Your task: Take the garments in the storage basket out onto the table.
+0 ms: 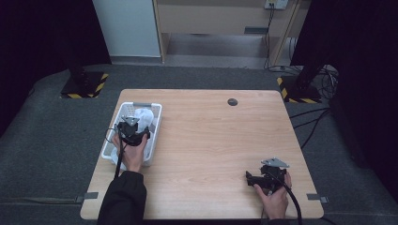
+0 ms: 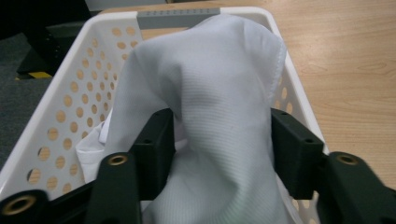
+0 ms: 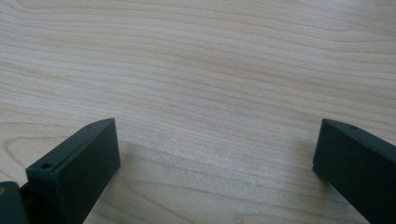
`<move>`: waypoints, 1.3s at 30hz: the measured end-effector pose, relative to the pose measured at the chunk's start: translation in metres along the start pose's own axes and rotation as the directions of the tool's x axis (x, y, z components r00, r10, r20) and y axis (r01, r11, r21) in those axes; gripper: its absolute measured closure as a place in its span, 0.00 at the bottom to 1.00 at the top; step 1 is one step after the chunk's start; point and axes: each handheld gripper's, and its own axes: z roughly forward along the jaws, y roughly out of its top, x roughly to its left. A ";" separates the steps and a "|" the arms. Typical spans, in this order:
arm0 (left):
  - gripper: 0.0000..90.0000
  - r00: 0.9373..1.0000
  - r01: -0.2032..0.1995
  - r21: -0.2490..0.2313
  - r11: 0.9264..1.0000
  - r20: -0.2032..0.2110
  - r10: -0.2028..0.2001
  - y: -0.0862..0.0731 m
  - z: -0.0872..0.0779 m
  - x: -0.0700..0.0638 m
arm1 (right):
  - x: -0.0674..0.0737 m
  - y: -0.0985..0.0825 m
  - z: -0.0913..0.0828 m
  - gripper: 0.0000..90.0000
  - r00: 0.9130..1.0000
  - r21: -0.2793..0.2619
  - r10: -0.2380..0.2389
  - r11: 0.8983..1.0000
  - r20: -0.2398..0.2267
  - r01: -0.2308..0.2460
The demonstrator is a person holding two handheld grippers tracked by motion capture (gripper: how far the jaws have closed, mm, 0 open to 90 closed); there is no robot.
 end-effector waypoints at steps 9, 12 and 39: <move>0.78 1.000 0.016 -0.001 1.000 0.016 -0.016 -0.003 0.000 0.001 | 0.000 0.000 0.000 0.01 1.000 0.000 0.000 1.000 0.000 0.000; 0.81 0.999 0.024 -0.007 1.000 0.031 -0.024 -0.004 -0.001 0.002 | 0.000 0.000 0.000 0.01 1.000 0.000 0.000 1.000 0.000 0.000; 0.82 0.993 0.062 -0.191 0.980 0.107 -0.042 -0.004 -0.069 0.001 | 0.000 0.000 0.000 0.01 1.000 0.000 0.000 1.000 0.000 0.000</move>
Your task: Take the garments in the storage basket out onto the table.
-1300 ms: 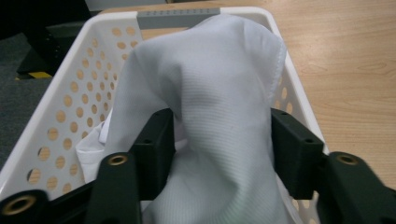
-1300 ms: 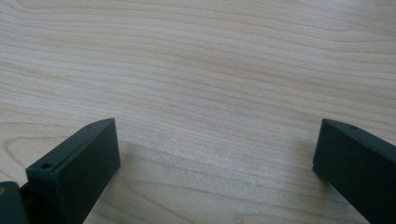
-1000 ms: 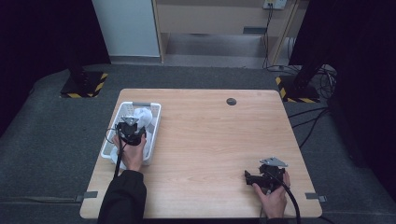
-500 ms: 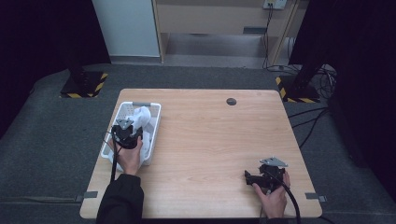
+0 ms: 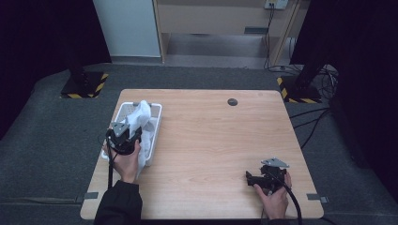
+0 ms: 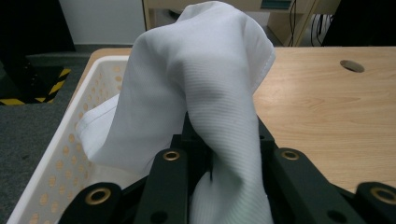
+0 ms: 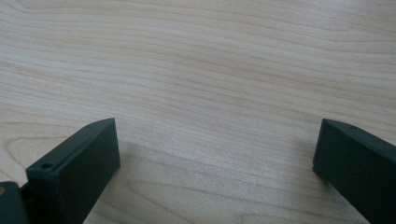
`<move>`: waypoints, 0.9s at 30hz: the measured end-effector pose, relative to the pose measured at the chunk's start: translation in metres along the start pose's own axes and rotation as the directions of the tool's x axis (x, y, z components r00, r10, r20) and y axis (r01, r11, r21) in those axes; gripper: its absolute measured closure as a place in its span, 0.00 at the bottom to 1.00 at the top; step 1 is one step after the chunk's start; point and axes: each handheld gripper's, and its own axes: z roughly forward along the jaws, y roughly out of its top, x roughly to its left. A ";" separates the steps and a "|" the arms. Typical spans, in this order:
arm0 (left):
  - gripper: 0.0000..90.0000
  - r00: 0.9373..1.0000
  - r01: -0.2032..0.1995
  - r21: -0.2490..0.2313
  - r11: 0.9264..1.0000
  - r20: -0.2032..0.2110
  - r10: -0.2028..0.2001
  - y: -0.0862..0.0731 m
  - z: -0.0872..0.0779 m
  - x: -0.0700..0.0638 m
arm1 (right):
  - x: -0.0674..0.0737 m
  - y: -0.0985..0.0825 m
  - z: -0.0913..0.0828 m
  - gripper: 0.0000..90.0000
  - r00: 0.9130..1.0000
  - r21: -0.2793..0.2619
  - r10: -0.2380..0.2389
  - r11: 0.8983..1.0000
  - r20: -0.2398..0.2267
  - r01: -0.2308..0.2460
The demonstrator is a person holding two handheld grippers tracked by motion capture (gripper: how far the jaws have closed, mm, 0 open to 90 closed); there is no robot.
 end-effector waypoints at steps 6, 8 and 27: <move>0.82 1.000 -0.015 -0.048 0.999 0.004 0.015 0.007 -0.017 -0.004 | 0.000 0.000 0.000 0.01 1.000 0.000 0.000 1.000 0.000 0.000; 0.82 1.000 -0.018 -0.064 0.998 0.008 0.019 0.010 -0.023 -0.006 | 0.000 0.000 0.000 0.01 1.000 0.000 0.000 1.000 0.000 0.000; 0.82 0.997 -0.053 -0.204 0.978 0.050 0.064 0.035 -0.074 -0.033 | 0.000 0.000 0.000 0.01 1.000 -0.001 -0.001 1.000 0.000 0.001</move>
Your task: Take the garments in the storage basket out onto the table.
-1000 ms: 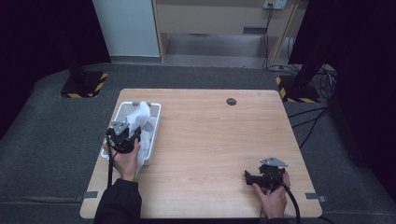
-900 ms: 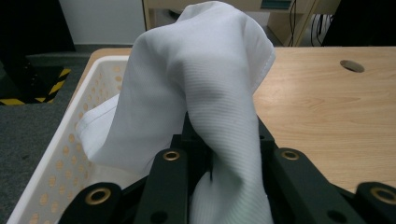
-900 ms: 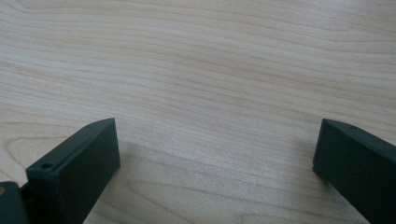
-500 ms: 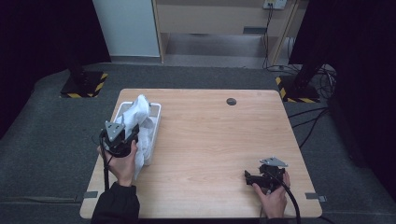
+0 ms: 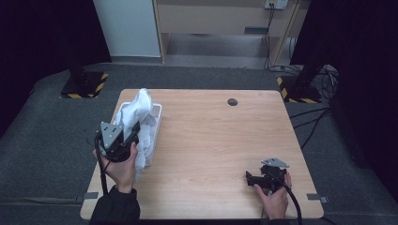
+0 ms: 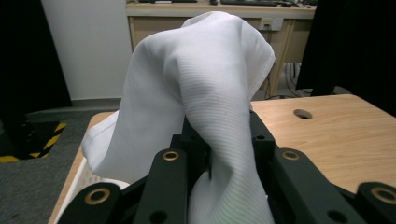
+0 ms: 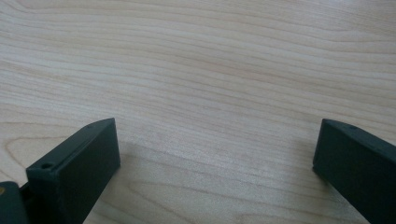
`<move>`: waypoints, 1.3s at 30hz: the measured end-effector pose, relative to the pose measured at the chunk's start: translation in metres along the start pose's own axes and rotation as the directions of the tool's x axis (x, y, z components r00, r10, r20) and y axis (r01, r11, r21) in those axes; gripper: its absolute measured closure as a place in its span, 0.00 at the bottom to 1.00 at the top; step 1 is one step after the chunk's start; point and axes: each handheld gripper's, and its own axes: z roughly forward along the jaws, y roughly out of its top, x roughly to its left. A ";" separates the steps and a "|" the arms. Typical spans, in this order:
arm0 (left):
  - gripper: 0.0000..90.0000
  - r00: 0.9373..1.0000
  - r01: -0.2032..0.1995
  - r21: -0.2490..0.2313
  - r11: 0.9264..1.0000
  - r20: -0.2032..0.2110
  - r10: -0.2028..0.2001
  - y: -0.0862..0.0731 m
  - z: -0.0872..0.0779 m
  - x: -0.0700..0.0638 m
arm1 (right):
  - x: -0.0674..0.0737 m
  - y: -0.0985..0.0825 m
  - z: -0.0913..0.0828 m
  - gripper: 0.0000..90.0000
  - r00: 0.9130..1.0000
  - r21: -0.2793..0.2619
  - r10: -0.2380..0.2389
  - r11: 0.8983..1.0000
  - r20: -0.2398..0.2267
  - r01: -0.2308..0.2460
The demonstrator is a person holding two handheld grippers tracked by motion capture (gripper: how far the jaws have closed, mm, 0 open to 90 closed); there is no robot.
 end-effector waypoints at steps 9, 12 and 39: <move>0.81 0.998 -0.008 -0.030 1.000 0.055 0.010 0.005 -0.007 -0.019 | 0.000 0.000 0.000 0.01 1.000 0.001 0.001 1.000 0.000 -0.001; 0.81 0.997 -0.008 -0.034 0.999 0.071 0.010 0.006 -0.006 -0.025 | 0.000 0.000 0.000 0.01 1.000 0.001 0.001 1.000 0.000 -0.001; 0.81 0.980 -0.031 -0.027 0.999 0.198 0.036 0.007 0.020 -0.082 | 0.000 0.000 0.000 0.01 1.000 0.001 0.000 1.000 0.000 0.000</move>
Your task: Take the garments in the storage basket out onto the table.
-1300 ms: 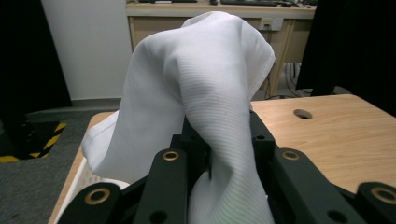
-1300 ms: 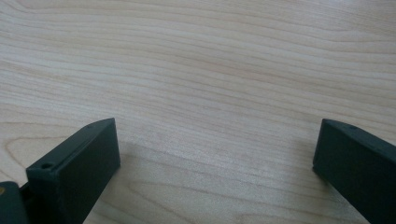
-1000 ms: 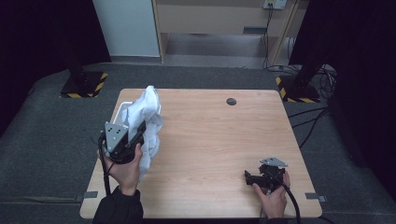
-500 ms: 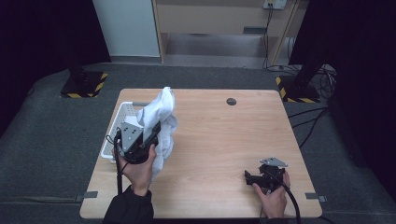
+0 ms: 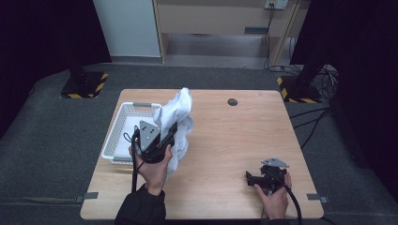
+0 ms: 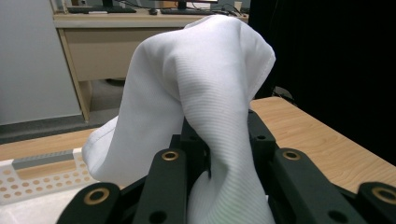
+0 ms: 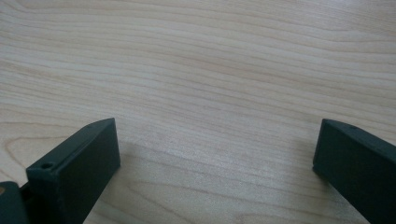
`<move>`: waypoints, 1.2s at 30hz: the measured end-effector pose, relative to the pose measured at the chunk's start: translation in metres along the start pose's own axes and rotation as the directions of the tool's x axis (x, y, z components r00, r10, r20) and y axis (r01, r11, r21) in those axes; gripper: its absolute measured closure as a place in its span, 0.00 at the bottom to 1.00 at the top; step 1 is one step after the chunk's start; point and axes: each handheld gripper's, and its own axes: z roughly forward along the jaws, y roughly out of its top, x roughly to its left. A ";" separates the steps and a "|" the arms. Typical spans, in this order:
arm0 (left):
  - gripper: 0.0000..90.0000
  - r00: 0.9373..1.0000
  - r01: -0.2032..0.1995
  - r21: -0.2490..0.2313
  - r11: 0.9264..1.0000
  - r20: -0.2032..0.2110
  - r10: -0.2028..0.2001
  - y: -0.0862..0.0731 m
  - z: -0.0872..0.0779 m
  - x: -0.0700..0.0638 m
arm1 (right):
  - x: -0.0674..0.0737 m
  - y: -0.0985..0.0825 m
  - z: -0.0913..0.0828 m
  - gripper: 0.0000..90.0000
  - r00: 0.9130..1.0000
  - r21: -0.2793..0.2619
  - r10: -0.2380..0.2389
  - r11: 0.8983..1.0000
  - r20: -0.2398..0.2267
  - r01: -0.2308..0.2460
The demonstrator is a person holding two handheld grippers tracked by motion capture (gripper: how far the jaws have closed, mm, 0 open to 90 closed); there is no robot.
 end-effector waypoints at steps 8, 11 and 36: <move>0.81 1.000 -0.005 0.013 1.000 0.024 0.005 -0.003 0.011 -0.011 | 0.000 0.000 0.000 0.01 1.000 0.000 0.000 1.000 0.000 0.000; 0.81 0.999 -0.011 0.019 1.000 0.033 0.010 -0.004 0.016 -0.015 | 0.000 0.000 0.000 0.01 1.000 0.000 0.000 1.000 0.000 0.000; 0.81 0.995 -0.020 0.047 0.999 0.100 0.015 -0.012 0.038 -0.043 | 0.000 0.000 0.000 0.01 1.000 0.000 0.000 1.000 0.000 0.000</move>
